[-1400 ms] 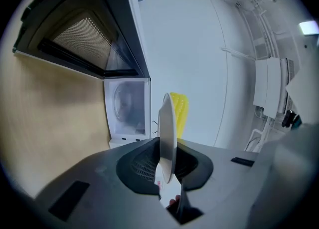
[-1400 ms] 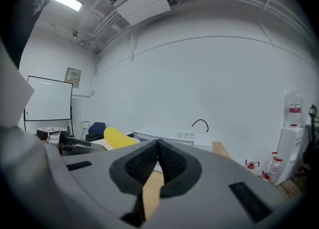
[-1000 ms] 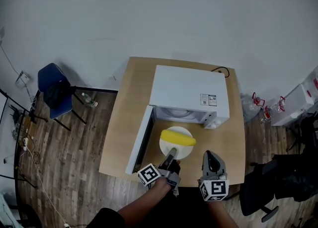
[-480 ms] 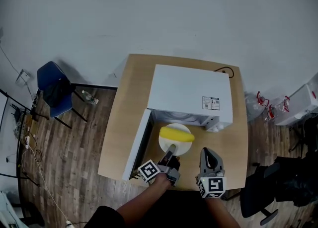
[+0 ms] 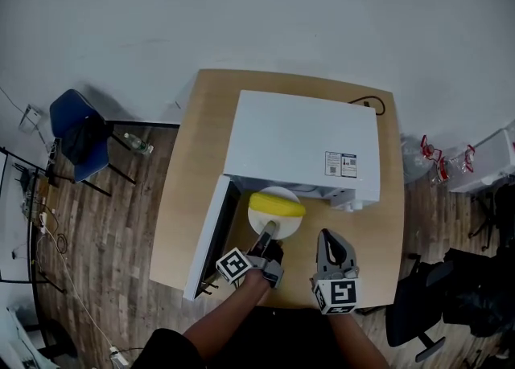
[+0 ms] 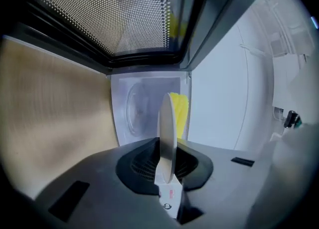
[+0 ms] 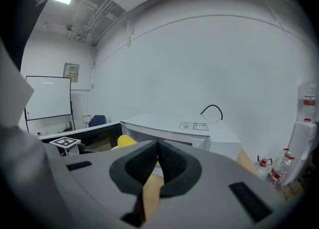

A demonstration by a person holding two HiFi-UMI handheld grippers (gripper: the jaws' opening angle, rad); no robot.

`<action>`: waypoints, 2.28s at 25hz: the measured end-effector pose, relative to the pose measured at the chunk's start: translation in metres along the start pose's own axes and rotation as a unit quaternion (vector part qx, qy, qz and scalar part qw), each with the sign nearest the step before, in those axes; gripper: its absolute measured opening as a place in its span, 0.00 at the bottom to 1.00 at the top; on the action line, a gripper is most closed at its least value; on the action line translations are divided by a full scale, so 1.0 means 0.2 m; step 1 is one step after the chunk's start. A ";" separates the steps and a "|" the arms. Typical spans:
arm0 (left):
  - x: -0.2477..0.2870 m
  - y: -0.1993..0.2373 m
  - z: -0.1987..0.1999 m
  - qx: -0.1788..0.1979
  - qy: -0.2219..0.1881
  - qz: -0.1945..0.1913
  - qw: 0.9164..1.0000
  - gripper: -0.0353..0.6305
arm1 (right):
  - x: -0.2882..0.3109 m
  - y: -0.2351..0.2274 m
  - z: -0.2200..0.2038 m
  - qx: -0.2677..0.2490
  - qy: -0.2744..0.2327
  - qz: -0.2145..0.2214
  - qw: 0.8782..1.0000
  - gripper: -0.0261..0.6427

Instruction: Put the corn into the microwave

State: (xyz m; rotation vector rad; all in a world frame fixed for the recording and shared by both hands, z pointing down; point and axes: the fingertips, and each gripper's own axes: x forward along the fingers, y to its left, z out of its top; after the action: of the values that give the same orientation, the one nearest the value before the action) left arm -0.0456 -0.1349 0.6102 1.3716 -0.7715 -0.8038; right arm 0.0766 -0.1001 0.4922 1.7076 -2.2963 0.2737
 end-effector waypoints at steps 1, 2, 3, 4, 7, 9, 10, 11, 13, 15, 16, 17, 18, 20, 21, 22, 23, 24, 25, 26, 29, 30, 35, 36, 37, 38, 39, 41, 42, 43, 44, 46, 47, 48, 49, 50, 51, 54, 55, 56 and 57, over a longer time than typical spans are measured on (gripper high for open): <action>0.01 0.02 0.01 -0.002 -0.004 0.001 1.000 0.10 | 0.02 0.00 -0.02 0.000 0.005 0.003 1.000 0.13; 0.02 0.05 0.02 -0.004 -0.007 0.004 1.000 0.10 | 0.03 0.00 -0.03 0.002 0.009 0.008 1.000 0.13; 0.03 0.07 0.02 -0.006 -0.010 0.008 1.000 0.10 | 0.05 0.00 -0.05 0.004 0.013 0.012 1.000 0.13; 0.04 0.08 0.03 -0.008 -0.013 0.012 1.000 0.10 | 0.07 0.00 -0.06 0.004 0.016 0.016 1.000 0.13; 0.06 0.14 0.05 -0.008 -0.021 0.020 1.000 0.10 | 0.12 -0.01 -0.10 0.003 0.023 0.019 1.000 0.13; 0.07 0.18 0.06 -0.008 -0.026 0.029 0.999 0.10 | 0.15 -0.02 -0.13 0.005 0.029 0.019 0.999 0.13; 0.08 0.20 0.07 -0.010 -0.029 0.033 0.999 0.10 | 0.16 -0.03 -0.14 0.005 0.032 0.019 0.999 0.13; 0.09 0.21 0.08 -0.013 -0.032 0.033 0.999 0.10 | 0.18 -0.03 -0.15 0.004 0.036 0.021 0.999 0.13; 0.12 0.24 0.09 -0.018 -0.036 0.036 0.999 0.10 | 0.20 -0.03 -0.17 0.001 0.040 0.031 0.999 0.13; 0.15 0.25 0.09 -0.017 -0.037 0.039 0.998 0.10 | 0.22 -0.04 -0.18 -0.001 0.040 0.043 0.998 0.13; 0.17 0.27 0.09 -0.015 -0.036 0.040 0.998 0.10 | 0.24 -0.04 -0.19 -0.001 0.041 0.047 0.998 0.13; 0.18 0.28 0.09 -0.015 -0.036 0.041 0.998 0.10 | 0.25 -0.04 -0.20 0.000 0.042 0.048 0.998 0.13; 0.19 0.30 0.10 -0.015 -0.036 0.044 0.998 0.10 | 0.26 -0.05 -0.21 0.000 0.044 0.049 0.998 0.13; 0.21 0.33 0.10 -0.015 -0.040 0.046 0.998 0.10 | 0.28 -0.06 -0.22 0.001 0.049 0.046 0.998 0.13; 0.23 0.33 0.11 -0.017 -0.043 0.043 0.998 0.10 | 0.28 -0.07 -0.23 0.002 0.051 0.045 0.998 0.13; 0.24 0.33 0.11 -0.018 -0.046 0.039 0.998 0.10 | 0.29 -0.07 -0.23 0.001 0.053 0.045 0.998 0.13; 0.25 0.34 0.12 -0.017 -0.050 0.038 0.998 0.10 | 0.30 -0.08 -0.24 -0.001 0.055 0.047 0.997 0.13; 0.26 0.35 0.12 -0.015 -0.052 0.041 0.998 0.10 | 0.30 -0.08 -0.24 -0.003 0.056 0.049 0.997 0.13; 0.26 0.37 0.13 -0.013 -0.054 0.045 0.997 0.10 | 0.30 -0.08 -0.25 -0.005 0.058 0.051 0.997 0.13; 0.26 0.39 0.13 -0.013 -0.055 0.049 0.997 0.10 | 0.31 -0.08 -0.25 -0.006 0.059 0.052 0.997 0.13; 0.28 0.42 0.15 -0.015 -0.054 0.053 0.997 0.10 | 0.33 -0.10 -0.27 -0.007 0.064 0.052 0.997 0.13; 0.30 0.42 0.15 -0.014 -0.054 0.052 0.997 0.10 | 0.33 -0.10 -0.28 -0.007 0.066 0.049 0.997 0.13; 0.34 0.46 0.15 -0.017 -0.058 0.046 0.997 0.10 | 0.36 -0.12 -0.30 -0.003 0.075 0.043 0.996 0.13; 0.34 0.47 0.15 -0.015 -0.058 0.050 0.997 0.10 | 0.36 -0.12 -0.30 -0.002 0.075 0.045 0.996 0.13; 0.35 0.48 0.15 -0.013 -0.056 0.051 0.997 0.10 | 0.37 -0.12 -0.30 -0.001 0.075 0.045 0.996 0.13; 0.36 0.48 0.14 -0.014 -0.055 0.048 0.997 0.10 | 0.37 -0.12 -0.31 -0.001 0.075 0.046 0.996 0.13; 0.37 0.48 0.14 -0.017 -0.054 0.044 0.997 0.10 | 0.37 -0.12 -0.31 -0.002 0.076 0.046 0.996 0.13; 0.39 0.48 0.14 -0.021 -0.052 0.047 0.997 0.10 | 0.37 -0.12 -0.33 -0.010 0.081 0.046 0.996 0.13; 0.39 0.49 0.14 -0.022 -0.052 0.051 0.997 0.10 | 0.37 -0.12 -0.34 -0.012 0.083 0.046 0.995 0.13; 0.39 0.50 0.14 -0.022 -0.053 0.055 0.997 0.10 | 0.37 -0.13 -0.34 -0.012 0.084 0.046 0.995 0.13; 0.40 0.51 0.14 -0.022 -0.054 0.059 0.997 0.10 | 0.37 -0.13 -0.35 -0.011 0.085 0.045 0.995 0.13; 0.41 0.53 0.15 -0.018 -0.053 0.063 0.996 0.10 | 0.36 -0.13 -0.36 -0.008 0.088 0.044 0.995 0.13; 0.42 0.53 0.15 -0.017 -0.053 0.063 0.996 0.10 | 0.36 -0.13 -0.37 -0.007 0.089 0.044 0.995 0.13; 0.43 0.53 0.15 -0.016 -0.053 0.063 0.996 0.10 | 0.35 -0.13 -0.37 -0.007 0.089 0.044 0.995 0.13; 0.44 0.53 0.15 -0.015 -0.054 0.064 0.996 0.10 | 0.35 -0.13 -0.37 -0.006 0.090 0.045 0.995 0.13; 0.45 0.53 0.15 -0.015 -0.054 0.066 0.996 0.10 | 0.35 -0.14 -0.38 -0.006 0.091 0.045 0.995 0.13; 0.46 0.53 0.15 -0.015 -0.054 0.068 0.996 0.10 | 0.35 -0.14 -0.38 -0.006 0.091 0.045 0.995 0.13; 0.48 0.56 0.15 -0.018 -0.052 0.080 0.995 0.10 | 0.35 -0.15 -0.41 -0.005 0.095 0.044 0.994 0.13; 0.48 0.57 0.15 -0.018 -0.052 0.082 0.995 0.10 | 0.35 -0.16 -0.42 -0.005 0.097 0.044 0.994 0.13; 0.49 0.58 0.15 -0.018 -0.052 0.081 0.995 0.10 | 0.35 -0.16 -0.43 -0.005 0.099 0.043 0.994 0.13; 0.49 0.58 0.15 -0.018 -0.052 0.080 0.995 0.10 | 0.34 -0.17 -0.43 -0.005 0.100 0.042 0.994 0.13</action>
State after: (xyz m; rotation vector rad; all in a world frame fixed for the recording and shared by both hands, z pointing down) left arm -0.0140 -0.2304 0.7283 1.2256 -0.9320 -0.7641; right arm 0.0985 -0.1452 0.5958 1.5054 -2.2214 0.4288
